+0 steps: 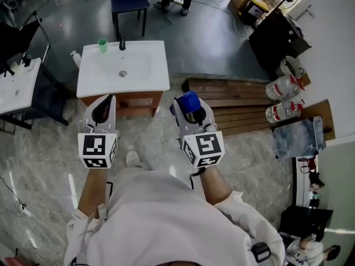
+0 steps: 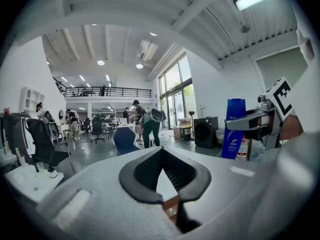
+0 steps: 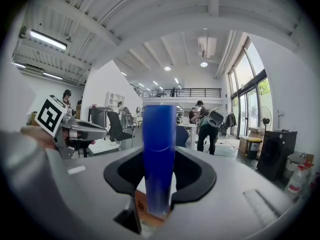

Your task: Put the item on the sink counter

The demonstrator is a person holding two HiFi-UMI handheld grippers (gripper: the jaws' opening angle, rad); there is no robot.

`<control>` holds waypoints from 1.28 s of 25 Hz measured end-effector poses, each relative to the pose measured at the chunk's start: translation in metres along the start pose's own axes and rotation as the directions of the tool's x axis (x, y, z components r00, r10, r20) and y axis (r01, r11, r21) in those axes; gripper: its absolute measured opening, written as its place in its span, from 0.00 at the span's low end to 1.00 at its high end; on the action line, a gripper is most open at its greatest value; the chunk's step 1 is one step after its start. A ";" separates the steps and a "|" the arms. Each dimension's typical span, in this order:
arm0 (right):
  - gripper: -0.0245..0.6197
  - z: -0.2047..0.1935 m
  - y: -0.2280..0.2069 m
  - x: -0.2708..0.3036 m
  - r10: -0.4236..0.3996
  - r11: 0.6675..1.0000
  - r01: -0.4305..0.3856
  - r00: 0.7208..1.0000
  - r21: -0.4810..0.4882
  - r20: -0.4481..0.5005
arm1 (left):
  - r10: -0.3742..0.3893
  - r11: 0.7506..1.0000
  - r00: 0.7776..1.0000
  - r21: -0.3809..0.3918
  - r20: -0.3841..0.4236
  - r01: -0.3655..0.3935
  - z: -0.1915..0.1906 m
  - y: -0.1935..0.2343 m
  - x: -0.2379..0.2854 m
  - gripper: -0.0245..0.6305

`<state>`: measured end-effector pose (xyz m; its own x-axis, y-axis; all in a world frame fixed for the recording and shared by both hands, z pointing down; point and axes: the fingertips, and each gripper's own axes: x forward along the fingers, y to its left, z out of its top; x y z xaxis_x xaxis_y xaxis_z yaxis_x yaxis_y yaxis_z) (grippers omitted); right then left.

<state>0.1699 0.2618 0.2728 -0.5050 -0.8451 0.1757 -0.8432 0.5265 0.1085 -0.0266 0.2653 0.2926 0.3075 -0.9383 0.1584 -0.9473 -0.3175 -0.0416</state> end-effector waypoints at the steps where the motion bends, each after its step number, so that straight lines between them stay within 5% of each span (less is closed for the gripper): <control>1: 0.27 0.001 -0.001 0.008 -0.006 1.000 0.006 1.000 0.000 0.000 | -0.008 1.000 1.000 0.002 0.001 0.008 0.000 0.005 0.008 0.03; 15: 0.27 0.018 -0.014 0.087 -0.061 0.998 0.061 0.998 0.004 0.000 | -0.104 0.994 0.995 0.017 -0.002 0.104 0.006 0.048 0.086 0.03; 32: 0.27 0.011 -0.078 0.183 0.049 0.999 -0.049 0.999 -0.006 -0.002 | -0.025 1.000 0.999 0.012 -0.024 0.025 0.007 0.063 0.186 0.03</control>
<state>0.1412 0.0655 0.2859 -0.5450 -0.8182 0.1832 -0.8166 0.5676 0.1052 -0.0284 0.0699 0.3123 0.3286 -0.9266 0.1829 -0.9382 -0.3425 -0.0497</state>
